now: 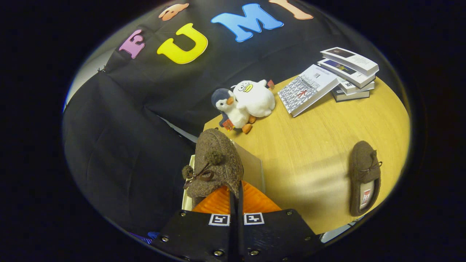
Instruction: Open the storage box then place both shoes into the box .Put the left shoe in first, then the right shoe, with the right side of both shoes facing outward in a uniform manner.
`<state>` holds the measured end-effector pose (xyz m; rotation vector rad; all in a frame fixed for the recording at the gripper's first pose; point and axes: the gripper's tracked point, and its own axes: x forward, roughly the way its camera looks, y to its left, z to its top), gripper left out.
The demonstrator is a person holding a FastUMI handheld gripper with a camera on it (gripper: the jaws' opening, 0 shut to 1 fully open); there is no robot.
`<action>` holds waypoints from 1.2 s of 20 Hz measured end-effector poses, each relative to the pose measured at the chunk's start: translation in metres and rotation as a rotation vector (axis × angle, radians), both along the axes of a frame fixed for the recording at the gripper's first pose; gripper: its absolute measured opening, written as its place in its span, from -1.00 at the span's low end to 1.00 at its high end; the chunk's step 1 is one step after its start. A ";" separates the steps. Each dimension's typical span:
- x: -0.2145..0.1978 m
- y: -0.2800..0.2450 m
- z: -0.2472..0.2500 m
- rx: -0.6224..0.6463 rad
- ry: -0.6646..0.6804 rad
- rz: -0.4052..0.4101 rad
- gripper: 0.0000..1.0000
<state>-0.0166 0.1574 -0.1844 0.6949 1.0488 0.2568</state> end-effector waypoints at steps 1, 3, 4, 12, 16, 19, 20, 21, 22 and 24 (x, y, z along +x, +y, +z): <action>0.003 0.010 0.001 0.004 0.001 0.001 -1.00; 0.008 0.032 0.000 0.016 0.008 0.005 -1.00; 0.009 0.043 0.000 0.022 0.010 0.006 -1.00; 0.014 0.115 -0.033 0.007 0.023 -0.004 -1.00; 0.013 0.130 -0.055 -0.004 0.058 -0.029 -1.00; 0.013 0.138 -0.069 -0.014 0.091 -0.055 -0.99; 0.012 0.141 -0.072 -0.016 0.094 -0.057 -0.99; 0.012 0.146 -0.074 -0.017 0.097 -0.054 -0.99; 0.011 0.151 -0.078 -0.017 0.102 -0.044 -0.99; 0.006 0.158 -0.086 -0.040 0.119 -0.023 -0.93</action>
